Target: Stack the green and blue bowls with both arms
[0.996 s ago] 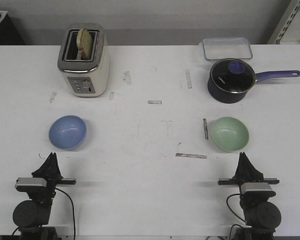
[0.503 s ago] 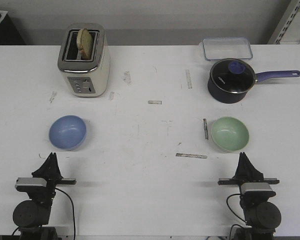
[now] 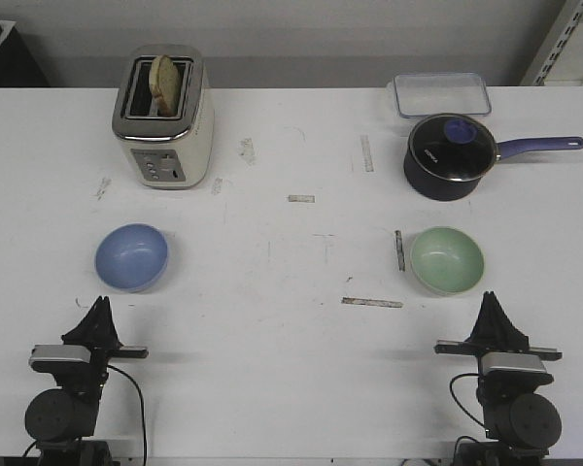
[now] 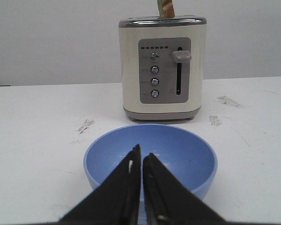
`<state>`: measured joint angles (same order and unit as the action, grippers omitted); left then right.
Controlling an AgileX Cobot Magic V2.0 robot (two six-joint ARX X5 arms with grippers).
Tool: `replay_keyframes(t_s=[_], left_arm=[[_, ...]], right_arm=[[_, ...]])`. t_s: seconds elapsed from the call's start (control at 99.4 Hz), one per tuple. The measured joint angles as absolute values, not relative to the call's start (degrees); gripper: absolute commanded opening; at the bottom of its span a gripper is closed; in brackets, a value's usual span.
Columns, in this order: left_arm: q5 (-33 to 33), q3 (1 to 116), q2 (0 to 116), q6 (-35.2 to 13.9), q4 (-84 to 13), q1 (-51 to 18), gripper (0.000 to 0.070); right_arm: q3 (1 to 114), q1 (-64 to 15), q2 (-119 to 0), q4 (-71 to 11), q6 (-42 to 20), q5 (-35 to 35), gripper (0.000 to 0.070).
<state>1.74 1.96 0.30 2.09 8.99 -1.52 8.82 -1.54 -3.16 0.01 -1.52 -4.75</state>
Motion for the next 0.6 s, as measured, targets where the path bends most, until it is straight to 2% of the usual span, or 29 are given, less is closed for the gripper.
replay_keyframes(t_s=[0.211,0.604], left_arm=[[1.74,1.96,0.3,2.09,8.99,-1.52,0.0001],[1.74,1.96,0.3,2.09,8.99,-1.52,0.0001]], right_arm=[[15.9,-1.54,-12.51,-1.69,-1.5,-4.75,0.0007],[33.93,-1.54,-35.99,-13.28,-1.54,-1.08,0.0007]])
